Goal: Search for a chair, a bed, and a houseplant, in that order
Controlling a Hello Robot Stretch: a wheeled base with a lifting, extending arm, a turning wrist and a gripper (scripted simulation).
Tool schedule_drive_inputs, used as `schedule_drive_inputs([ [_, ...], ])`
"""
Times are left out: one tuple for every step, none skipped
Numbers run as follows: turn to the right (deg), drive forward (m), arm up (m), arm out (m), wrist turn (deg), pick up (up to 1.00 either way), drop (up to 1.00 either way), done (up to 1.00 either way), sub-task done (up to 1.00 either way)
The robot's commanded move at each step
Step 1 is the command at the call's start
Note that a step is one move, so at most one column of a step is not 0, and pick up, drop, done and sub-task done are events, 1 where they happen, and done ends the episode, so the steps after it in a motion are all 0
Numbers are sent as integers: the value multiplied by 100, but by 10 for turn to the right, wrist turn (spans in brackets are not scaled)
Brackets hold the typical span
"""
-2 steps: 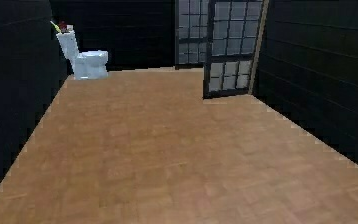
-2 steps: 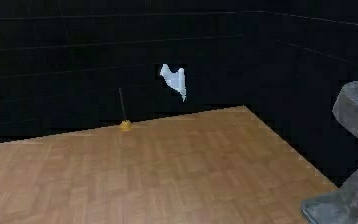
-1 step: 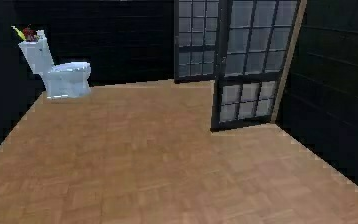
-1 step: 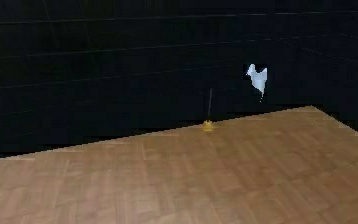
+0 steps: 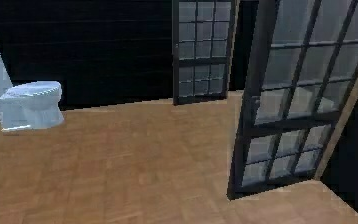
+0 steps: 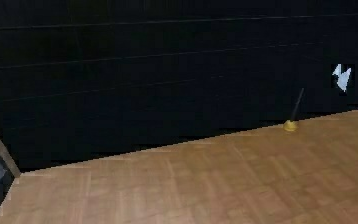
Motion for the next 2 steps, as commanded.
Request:
schedule_drive_inputs([
  [0,100,0,0,0,0,0,0,0],
  [0,30,0,0,0,0,0,0,0],
])
